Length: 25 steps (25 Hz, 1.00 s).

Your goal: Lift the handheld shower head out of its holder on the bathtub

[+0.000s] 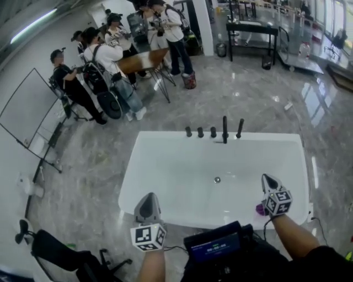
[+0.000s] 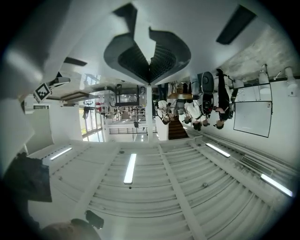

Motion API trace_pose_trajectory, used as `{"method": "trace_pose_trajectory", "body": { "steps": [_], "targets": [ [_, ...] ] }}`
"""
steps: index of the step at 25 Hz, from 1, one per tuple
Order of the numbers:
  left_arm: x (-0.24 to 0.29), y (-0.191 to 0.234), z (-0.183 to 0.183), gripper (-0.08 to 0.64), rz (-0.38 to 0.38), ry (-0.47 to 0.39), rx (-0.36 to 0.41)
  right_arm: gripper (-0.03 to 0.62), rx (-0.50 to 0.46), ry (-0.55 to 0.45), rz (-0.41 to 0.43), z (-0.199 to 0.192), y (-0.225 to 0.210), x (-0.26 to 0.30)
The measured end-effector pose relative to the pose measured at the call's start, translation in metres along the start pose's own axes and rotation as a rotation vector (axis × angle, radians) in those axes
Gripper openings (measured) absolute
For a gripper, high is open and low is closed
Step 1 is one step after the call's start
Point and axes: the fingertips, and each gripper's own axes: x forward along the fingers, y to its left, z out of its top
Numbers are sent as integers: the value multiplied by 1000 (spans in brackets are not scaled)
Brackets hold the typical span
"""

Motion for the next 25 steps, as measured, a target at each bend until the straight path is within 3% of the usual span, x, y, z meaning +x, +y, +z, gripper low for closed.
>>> {"method": "trace_pose_trajectory", "body": {
  "steps": [6, 15, 22, 25],
  "targets": [
    [49, 27, -5, 8, -119, 17, 1, 2, 17, -5, -66, 6, 31, 14],
    [101, 34, -6, 8, -291, 13, -18, 2, 19, -44, -198, 26, 59, -3],
    [148, 7, -7, 8, -425, -6, -34, 2, 23, -78, -263, 50, 60, -28],
    [168, 2, -12, 8, -443, -9, -21, 2, -57, -87, -292, 65, 59, -35]
  ]
}}
